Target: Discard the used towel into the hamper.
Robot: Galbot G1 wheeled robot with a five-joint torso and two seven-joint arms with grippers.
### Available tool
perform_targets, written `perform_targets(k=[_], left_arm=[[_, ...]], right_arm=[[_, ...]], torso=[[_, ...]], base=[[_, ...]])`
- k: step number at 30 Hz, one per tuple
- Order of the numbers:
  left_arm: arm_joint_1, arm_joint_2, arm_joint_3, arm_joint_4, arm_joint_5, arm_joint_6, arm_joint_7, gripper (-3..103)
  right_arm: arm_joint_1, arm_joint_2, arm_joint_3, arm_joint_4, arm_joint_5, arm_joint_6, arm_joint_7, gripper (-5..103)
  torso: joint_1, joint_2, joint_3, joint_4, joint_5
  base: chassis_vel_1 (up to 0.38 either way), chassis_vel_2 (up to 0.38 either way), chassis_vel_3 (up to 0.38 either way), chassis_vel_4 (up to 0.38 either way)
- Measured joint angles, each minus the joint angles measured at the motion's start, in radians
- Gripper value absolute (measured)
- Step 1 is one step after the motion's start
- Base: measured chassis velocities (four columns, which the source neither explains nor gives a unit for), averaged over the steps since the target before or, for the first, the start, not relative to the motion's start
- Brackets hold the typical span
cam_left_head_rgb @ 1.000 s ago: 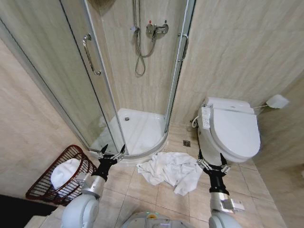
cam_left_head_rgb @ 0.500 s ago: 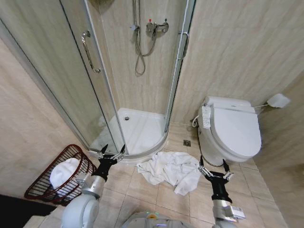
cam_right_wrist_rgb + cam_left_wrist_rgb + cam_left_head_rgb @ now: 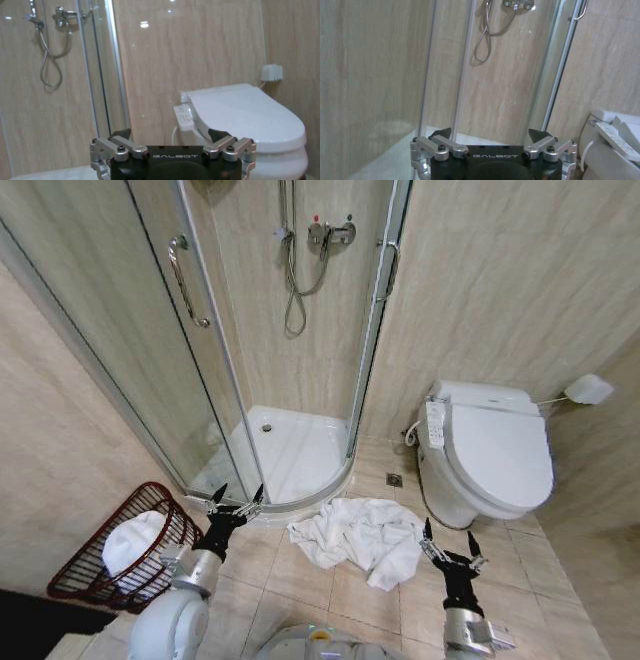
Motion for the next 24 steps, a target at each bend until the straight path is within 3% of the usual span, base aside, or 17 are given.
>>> perform_targets(k=[10, 15, 24], left_arm=[[0.0, 0.0, 0.0, 0.0, 0.0, 0.0, 0.0, 100], [0.0, 0.0, 0.0, 0.0, 0.0, 0.0, 0.0, 100], [0.0, 0.0, 0.0, 0.0, 0.0, 0.0, 0.0, 100]], right_arm=[[-0.002, -0.002, -0.003, -0.007, 0.048, 0.005, 0.031, 100], [0.002, -0.003, 0.003, -0.014, 0.067, 0.053, 0.022, 100], [-0.003, -0.004, 0.002, -0.007, 0.067, 0.068, 0.006, 100]], torso=[[-0.016, -0.04, -0.024, 0.0, 0.0], [-0.025, -0.063, -0.038, 0.0, -0.0001], [-0.032, -0.083, -0.051, 0.0, -0.0001]], base=[[0.0, 0.0, 0.0, 0.0], [0.0, 0.0, 0.0, 0.0], [0.0, 0.0, 0.0, 0.0]])
